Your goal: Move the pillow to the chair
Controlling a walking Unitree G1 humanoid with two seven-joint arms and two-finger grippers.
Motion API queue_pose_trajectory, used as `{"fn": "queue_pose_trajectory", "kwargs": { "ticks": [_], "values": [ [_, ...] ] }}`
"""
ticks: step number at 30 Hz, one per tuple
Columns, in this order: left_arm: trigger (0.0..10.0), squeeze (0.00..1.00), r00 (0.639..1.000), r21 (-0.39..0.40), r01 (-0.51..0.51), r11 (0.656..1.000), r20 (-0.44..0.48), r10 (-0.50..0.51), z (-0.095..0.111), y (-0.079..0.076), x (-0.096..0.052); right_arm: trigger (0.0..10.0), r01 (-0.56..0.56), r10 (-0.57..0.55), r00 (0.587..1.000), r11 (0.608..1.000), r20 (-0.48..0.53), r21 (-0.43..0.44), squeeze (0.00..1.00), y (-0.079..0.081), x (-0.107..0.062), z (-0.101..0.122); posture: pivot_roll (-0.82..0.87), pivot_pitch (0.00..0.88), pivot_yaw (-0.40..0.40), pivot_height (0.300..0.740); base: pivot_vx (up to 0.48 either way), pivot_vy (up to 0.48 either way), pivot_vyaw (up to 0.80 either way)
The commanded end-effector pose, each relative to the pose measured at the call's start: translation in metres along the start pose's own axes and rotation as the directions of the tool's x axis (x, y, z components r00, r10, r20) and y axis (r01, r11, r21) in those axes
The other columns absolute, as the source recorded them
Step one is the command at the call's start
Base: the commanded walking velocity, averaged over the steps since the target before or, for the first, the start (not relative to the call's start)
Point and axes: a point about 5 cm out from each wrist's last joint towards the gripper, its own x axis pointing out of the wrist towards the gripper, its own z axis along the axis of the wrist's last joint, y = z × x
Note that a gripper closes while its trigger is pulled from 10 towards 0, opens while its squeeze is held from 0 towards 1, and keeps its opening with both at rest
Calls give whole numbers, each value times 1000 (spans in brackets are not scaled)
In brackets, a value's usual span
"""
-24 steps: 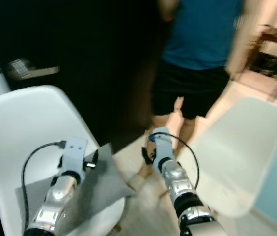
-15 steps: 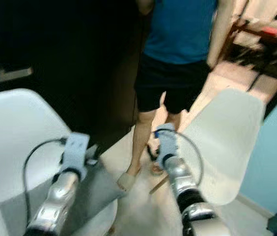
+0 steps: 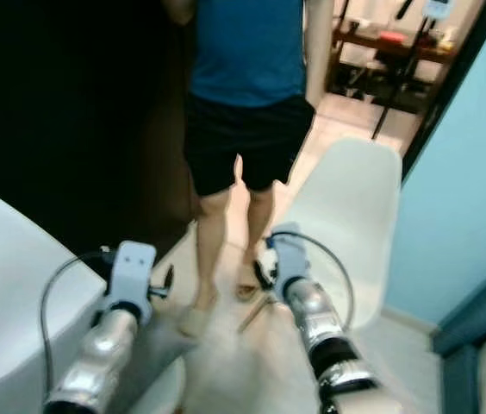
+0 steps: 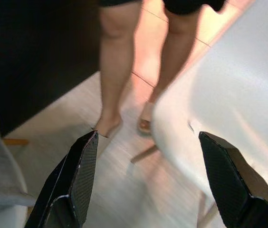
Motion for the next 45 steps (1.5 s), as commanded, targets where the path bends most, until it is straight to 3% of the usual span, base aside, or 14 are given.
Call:
{"fn": "queue_pose_trajectory", "kwargs": {
  "ticks": [1, 5, 7, 12, 22, 37, 45],
  "values": [
    [10000, 0, 1000, -13, 28, 1000, 9, -28, 2, -7, 1, 10000, 37, -37, 999, 999, -27, -13, 0, -10, -3, -6, 56, 0, -85, 740, 0, 0, -800],
    [10000, 0, 999, -26, 40, 999, -3, -40, 1, -12, 0, 10000, 51, -51, 998, 999, -39, -6, 0, -11, -3, -8, 59, 0, -82, 740, 0, 0, -800],
    [10000, 0, 996, -52, 70, 996, -46, -73, -2, -16, 0, 10000, 42, -41, 999, 998, -30, 48, 0, -9, -3, -8, 59, 0, -80, 740, 0, 0, -800],
    [10000, 0, 990, -79, 119, 990, -68, -124, -3, -20, -2, 10000, 32, -32, 999, 999, -18, 21, 0, -7, -3, -6, 57, 0, -73, 740, 0, 0, -800],
    [10000, 0, 988, 33, 152, 988, -45, -151, -3, -23, -2, 10000, 56, -51, 997, 995, -64, 77, 0, -9, -4, -11, 54, 0, -74, 740, 0, 0, -800],
    [10000, 0, 991, 33, 127, 991, -54, -125, -2, -21, -1, 10000, 53, -52, 998, 998, -48, 33, 0, -6, -3, -8, 56, 0, -72, 740, 0, 0, -800],
    [10000, 0, 989, 35, 140, 990, -45, -139, -2, -24, -3, 10000, 95, -92, 992, 995, -87, 24, 0, -11, -5, -12, 52, 0, -73, 740, 0, 0, -800]
  ]
}}
